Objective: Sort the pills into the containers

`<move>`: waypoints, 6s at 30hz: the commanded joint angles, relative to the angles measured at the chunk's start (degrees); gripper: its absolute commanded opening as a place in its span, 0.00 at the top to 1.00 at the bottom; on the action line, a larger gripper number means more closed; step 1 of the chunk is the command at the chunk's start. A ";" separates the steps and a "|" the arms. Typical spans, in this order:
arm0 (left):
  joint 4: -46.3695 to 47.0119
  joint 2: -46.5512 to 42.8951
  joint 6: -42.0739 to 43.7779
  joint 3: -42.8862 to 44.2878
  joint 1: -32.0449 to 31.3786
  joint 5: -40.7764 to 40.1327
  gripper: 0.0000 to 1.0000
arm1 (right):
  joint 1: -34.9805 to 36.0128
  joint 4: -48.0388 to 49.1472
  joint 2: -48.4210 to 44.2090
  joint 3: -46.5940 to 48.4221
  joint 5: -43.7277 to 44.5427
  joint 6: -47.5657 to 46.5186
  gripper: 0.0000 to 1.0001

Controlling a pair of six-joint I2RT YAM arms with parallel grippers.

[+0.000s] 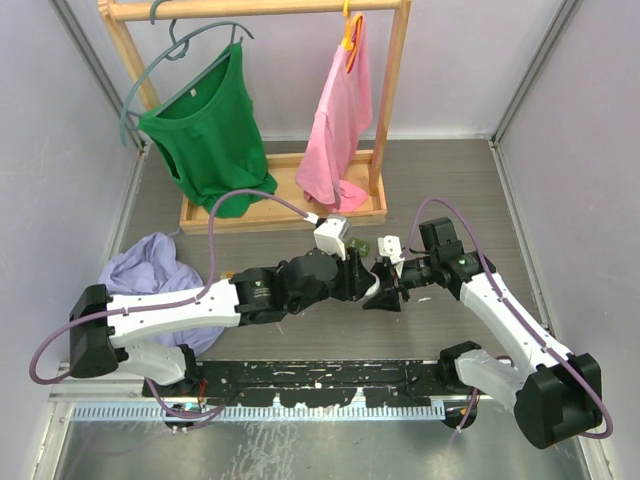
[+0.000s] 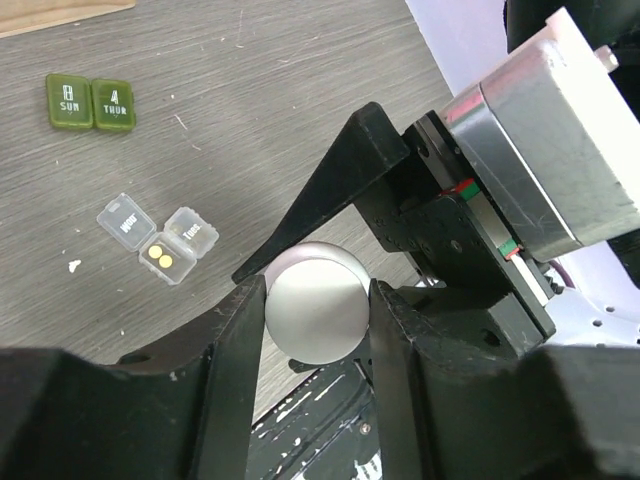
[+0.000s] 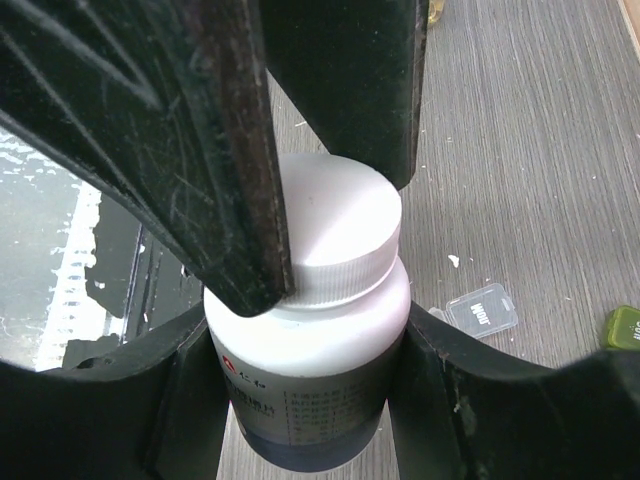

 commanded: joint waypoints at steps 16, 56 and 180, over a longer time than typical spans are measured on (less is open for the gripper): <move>32.62 -6.80 35.69 -16.20 0.66 34.69 0.86 | -0.09 1.66 -0.14 2.05 -1.65 0.12 0.85; 35.77 -21.68 12.82 -27.61 5.62 13.00 0.02 | -0.09 1.49 -0.04 2.12 -1.72 -0.04 0.85; 28.83 -11.15 15.30 -17.46 4.13 11.40 0.10 | 0.07 1.66 -0.15 2.03 -1.96 0.30 0.85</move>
